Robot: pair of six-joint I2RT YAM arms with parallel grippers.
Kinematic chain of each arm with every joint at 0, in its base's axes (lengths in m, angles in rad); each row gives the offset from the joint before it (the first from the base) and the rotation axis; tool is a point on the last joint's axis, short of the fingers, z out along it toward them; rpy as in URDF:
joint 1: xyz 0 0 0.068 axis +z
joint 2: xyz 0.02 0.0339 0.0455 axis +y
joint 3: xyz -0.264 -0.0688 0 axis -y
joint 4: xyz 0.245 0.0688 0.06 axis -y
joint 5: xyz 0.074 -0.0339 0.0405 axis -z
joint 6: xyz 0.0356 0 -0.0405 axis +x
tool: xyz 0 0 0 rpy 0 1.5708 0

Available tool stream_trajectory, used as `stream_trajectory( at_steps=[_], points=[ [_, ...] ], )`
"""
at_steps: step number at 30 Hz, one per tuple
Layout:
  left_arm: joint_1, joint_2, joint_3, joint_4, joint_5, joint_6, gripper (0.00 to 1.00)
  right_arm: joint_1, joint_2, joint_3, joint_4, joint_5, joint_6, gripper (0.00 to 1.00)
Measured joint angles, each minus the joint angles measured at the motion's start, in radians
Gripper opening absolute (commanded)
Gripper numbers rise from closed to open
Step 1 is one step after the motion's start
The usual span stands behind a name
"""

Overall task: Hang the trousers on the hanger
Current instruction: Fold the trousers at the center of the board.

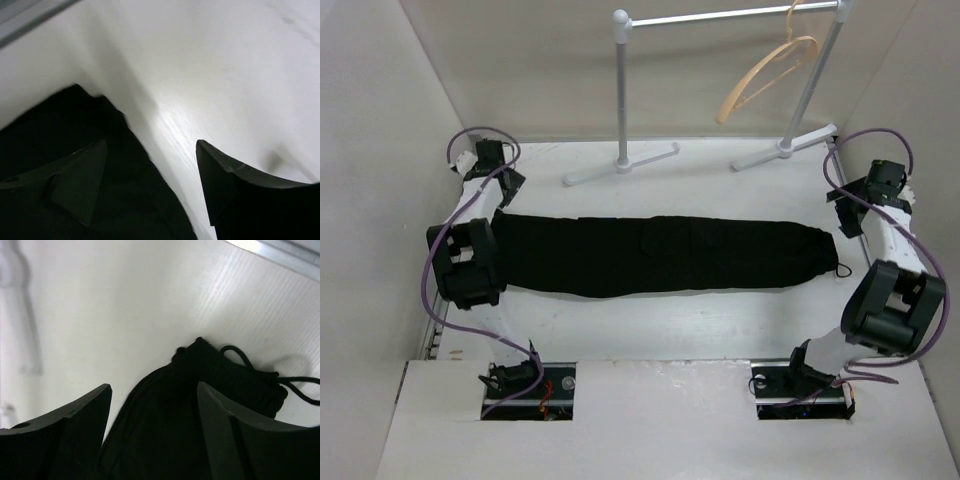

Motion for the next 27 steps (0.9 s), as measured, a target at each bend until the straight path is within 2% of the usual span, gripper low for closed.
stream_trajectory(
  at_steps=[3, 6, 9, 12, 15, 21, 23, 24, 27],
  points=[
    [-0.084, -0.097, 0.000, 0.018, -0.020, -0.008, 0.75, 0.000, -0.141, -0.043, 0.026, -0.004, 0.011, 0.77],
    [-0.175, -0.196, -0.024, 0.061, -0.033, -0.010, 0.75, -0.009, -0.307, -0.185, 0.060, -0.009, 0.036, 0.79],
    [-0.279, -0.298, -0.119, 0.111, -0.043, -0.018, 0.75, -0.048, -0.405, -0.368, 0.072, -0.014, 0.055, 0.81],
    [-0.380, -0.370, -0.240, 0.134, -0.044, -0.038, 0.75, -0.089, -0.378, -0.488, 0.063, -0.023, 0.059, 0.81],
    [-0.458, -0.409, -0.347, 0.137, -0.027, -0.061, 0.75, -0.094, -0.331, -0.532, 0.063, -0.032, 0.063, 0.81],
    [-0.498, -0.517, -0.494, 0.132, 0.013, -0.087, 0.74, -0.089, -0.240, -0.532, 0.140, -0.046, 0.106, 0.78],
    [-0.491, -0.565, -0.515, 0.128, 0.020, -0.088, 0.74, -0.082, -0.198, -0.517, 0.181, -0.049, 0.137, 0.73],
    [-0.484, -0.592, -0.522, 0.128, 0.026, -0.088, 0.74, -0.076, -0.181, -0.509, 0.204, -0.049, 0.154, 0.67],
    [-0.453, -0.653, -0.527, 0.123, 0.036, -0.087, 0.74, -0.044, -0.133, -0.494, 0.248, -0.054, 0.201, 0.32]
  ],
)
